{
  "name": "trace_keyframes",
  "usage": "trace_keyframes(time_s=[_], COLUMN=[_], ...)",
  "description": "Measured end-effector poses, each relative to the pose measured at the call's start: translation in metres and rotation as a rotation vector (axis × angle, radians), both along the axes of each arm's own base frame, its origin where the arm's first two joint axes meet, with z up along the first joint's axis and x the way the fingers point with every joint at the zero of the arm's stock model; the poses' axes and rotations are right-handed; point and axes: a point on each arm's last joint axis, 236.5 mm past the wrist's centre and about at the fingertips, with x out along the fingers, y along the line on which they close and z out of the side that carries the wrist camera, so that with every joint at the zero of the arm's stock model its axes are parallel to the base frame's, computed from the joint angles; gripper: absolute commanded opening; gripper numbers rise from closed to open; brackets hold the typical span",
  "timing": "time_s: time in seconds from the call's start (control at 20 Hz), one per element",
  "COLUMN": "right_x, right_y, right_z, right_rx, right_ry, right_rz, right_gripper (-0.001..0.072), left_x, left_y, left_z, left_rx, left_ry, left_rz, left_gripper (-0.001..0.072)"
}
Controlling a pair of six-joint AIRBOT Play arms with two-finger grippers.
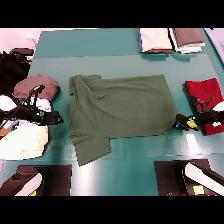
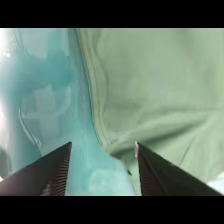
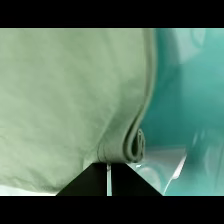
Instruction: Fold the shirts.
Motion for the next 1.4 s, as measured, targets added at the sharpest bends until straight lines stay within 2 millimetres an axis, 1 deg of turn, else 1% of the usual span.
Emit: trace_keyframes(time_s=[0.1,0.2,0.25,0.35,0.45,0.6,0.7,0.85,0.9,1.0,1.05,1.15,1.25,1.3,1.35,1.4], right_x=[0.007,0.019,0.025,0.036,0.041,0.045,0.047,0.046,0.046,0.045,0.045,0.044,0.044,0.046,0.051,0.059], right_y=[0.001,0.0,-0.002,0.003,0.005,0.007,0.008,0.009,0.009,0.01,0.01,0.01,0.011,0.01,0.009,0.006], right_z=[0.003,0.01,0.014,0.025,0.032,0.037,0.038,0.039,0.039,0.04,0.039,0.04,0.045,0.051,0.061,0.076], right_rx=[-0.021,-0.04,-0.059,-0.054,-0.057,-0.055,-0.053,-0.049,-0.049,-0.047,-0.046,-0.044,-0.046,-0.051,-0.061,-0.077], right_ry=[-0.019,-0.048,-0.065,-0.095,-0.11,-0.12,-0.123,-0.122,-0.12,-0.117,-0.116,-0.113,-0.122,-0.138,-0.167,-0.212], right_rz=[0.029,0.052,0.069,0.084,0.099,0.108,0.111,0.114,0.115,0.117,0.117,0.119,0.121,0.124,0.126,0.125], right_gripper=[0.0016,0.0016,0.0016,0.0017,0.0017,0.0017,0.0016,0.0017,0.0016,0.0017,0.0017,0.0016,0.0016,0.0016,0.0016,0.0016], left_x=[-0.011,-0.027,-0.036,-0.054,-0.069,-0.078,-0.078,-0.079,-0.079,-0.079,-0.079,-0.077,-0.066,-0.056,-0.041,-0.025], left_y=[-0.002,-0.008,-0.014,-0.025,-0.033,-0.047,-0.056,-0.071,-0.077,-0.087,-0.091,-0.094,-0.098,-0.099,-0.101,-0.103], left_z=[-0.003,-0.008,-0.012,-0.021,-0.032,-0.043,-0.048,-0.056,-0.058,-0.061,-0.061,-0.061,-0.052,-0.042,-0.025,-0.005], left_rx=[-0.005,-0.031,-0.054,-0.11,-0.149,-0.219,-0.258,-0.269,-0.267,-0.26,-0.261,-0.256,-0.252,-0.248,-0.243,-0.239], left_ry=[0.043,0.106,0.137,0.204,0.252,0.27,0.261,0.232,0.218,0.2,0.196,0.183,0.143,0.109,0.06,0.003], left_rz=[-0.016,-0.031,-0.034,-0.037,-0.033,-0.014,0.0,-0.02,-0.031,-0.036,-0.037,-0.041,-0.055,-0.067,-0.086,-0.105], left_gripper=[0.0485,0.0513,0.0513,0.0513,0.0513,0.0512,0.0512,0.0504,0.0401,0.0061,0.0028,0.0027,0.0027,0.0027,0.0027,0.0027])
